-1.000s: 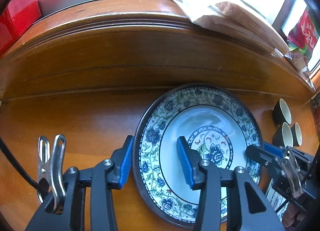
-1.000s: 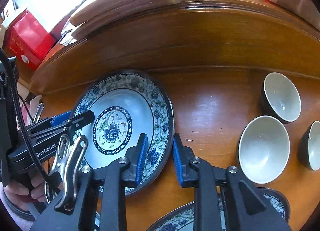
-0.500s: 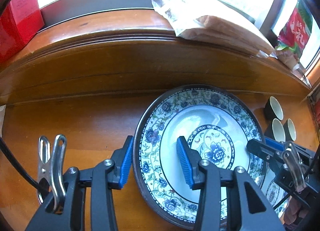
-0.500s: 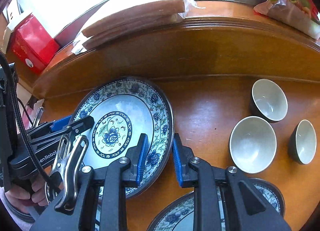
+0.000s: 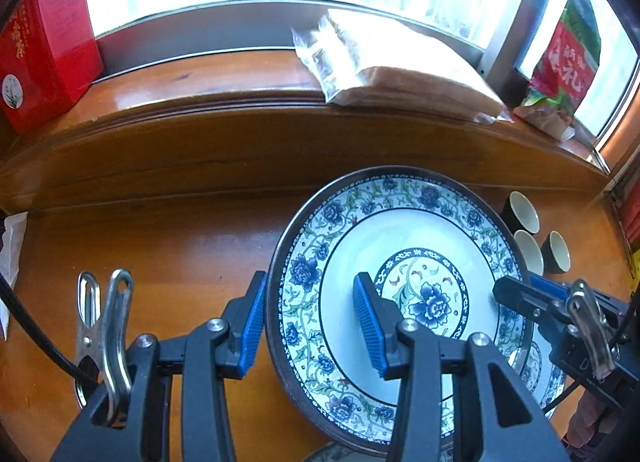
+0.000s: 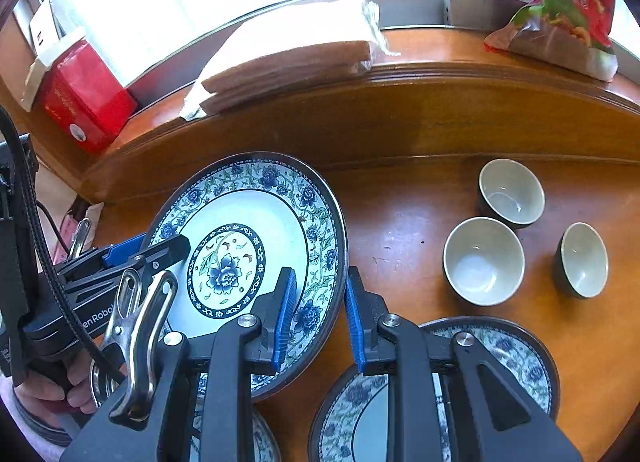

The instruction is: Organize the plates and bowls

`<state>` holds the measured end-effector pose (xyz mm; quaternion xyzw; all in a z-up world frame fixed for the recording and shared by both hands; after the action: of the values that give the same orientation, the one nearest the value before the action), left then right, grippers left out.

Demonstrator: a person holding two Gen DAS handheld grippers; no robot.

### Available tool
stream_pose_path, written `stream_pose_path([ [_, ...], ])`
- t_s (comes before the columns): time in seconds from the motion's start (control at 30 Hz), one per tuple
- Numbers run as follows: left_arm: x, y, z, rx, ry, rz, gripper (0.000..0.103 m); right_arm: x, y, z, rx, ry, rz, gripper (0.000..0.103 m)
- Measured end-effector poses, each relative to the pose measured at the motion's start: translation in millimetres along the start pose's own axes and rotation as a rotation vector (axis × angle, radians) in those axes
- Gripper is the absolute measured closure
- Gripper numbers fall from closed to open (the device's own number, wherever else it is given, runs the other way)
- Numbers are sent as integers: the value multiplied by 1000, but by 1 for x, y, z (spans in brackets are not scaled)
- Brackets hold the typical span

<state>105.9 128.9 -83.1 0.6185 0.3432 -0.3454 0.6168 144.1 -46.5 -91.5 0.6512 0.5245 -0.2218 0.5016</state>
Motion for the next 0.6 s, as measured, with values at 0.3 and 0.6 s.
stream_pose_path([
  [0.3,-21,-1,7,9,10,37,58,-29,-9,-1,-13,7,37,77],
  [0.6,-42,-5,17,10,15,61,58,-51,-25,-7,-20,9,60,77],
])
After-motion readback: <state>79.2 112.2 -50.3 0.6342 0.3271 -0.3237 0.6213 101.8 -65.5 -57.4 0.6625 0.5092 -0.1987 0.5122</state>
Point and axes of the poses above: each gripper's, at about its wrist camera, not at the fingertips, and x roughly the way its jaws point, z to its right, y to its top, the point moved 5 cm from there along x, roughly the way its jaws point, and after that the axes turned 11 degrees about x, right-handed, at the moved point
